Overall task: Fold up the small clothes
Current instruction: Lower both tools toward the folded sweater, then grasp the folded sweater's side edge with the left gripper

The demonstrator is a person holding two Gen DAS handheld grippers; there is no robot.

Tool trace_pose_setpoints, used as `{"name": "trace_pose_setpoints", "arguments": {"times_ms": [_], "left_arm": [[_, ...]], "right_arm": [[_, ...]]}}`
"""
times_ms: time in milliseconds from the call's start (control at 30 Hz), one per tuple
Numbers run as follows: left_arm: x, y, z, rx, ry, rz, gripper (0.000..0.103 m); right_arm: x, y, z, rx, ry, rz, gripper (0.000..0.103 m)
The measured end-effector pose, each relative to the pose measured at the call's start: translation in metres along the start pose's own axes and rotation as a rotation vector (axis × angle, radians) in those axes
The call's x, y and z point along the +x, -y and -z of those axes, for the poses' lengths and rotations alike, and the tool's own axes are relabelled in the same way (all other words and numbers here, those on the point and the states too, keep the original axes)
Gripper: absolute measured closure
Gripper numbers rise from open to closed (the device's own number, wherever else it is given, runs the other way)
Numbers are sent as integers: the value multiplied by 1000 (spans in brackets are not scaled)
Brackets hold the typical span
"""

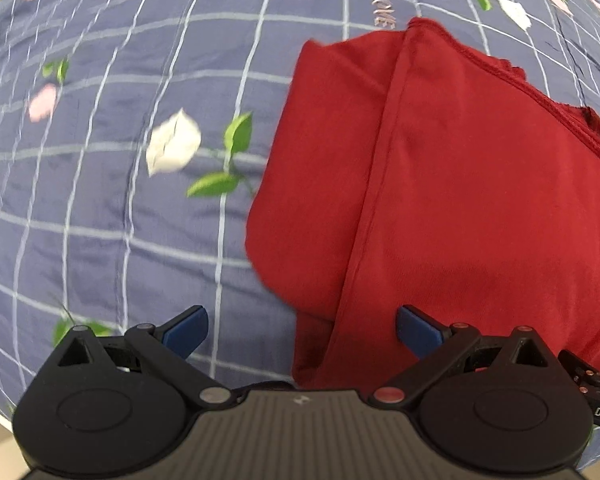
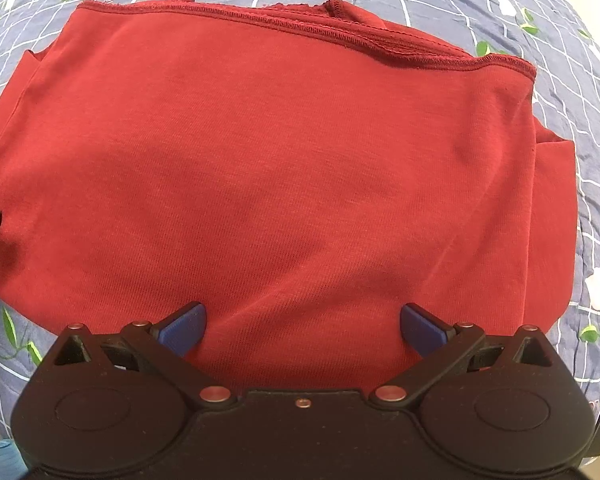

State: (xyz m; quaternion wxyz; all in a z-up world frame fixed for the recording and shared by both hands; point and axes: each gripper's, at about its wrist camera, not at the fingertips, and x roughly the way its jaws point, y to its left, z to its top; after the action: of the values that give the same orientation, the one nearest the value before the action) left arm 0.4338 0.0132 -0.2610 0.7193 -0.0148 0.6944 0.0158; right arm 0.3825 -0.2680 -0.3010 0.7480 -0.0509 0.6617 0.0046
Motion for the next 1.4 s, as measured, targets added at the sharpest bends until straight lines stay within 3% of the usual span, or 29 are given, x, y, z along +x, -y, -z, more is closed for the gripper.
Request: {"name": "trace_pose_setpoints", "arguments": {"times_ms": [233,333,500,633,800,1133,1400], "left_arm": [[4,-22,-1,-80,7,120,1],[5,-26,-6,-58,14,162,15],[1,-22,-13,-33,21,222,48],[1,-25,-9,-61,35,215,62],[-1,-32,-8,-95,44,232,81],[-21,-6,3,-71,105,182,90],[-52,33,9,-18,186,90,91]], "right_arm": [[0,2,-1,2,-7,-5,0],[0,4,-3,10,-18,-11,0],[1,5,-6,13,-35,-15,0],[-1,5,-7,6,-44,-13,0],[-15,6,2,11,14,13,0],[-21,39,26,30,23,4,1],[-19,73,44,-22,9,2,1]]}}
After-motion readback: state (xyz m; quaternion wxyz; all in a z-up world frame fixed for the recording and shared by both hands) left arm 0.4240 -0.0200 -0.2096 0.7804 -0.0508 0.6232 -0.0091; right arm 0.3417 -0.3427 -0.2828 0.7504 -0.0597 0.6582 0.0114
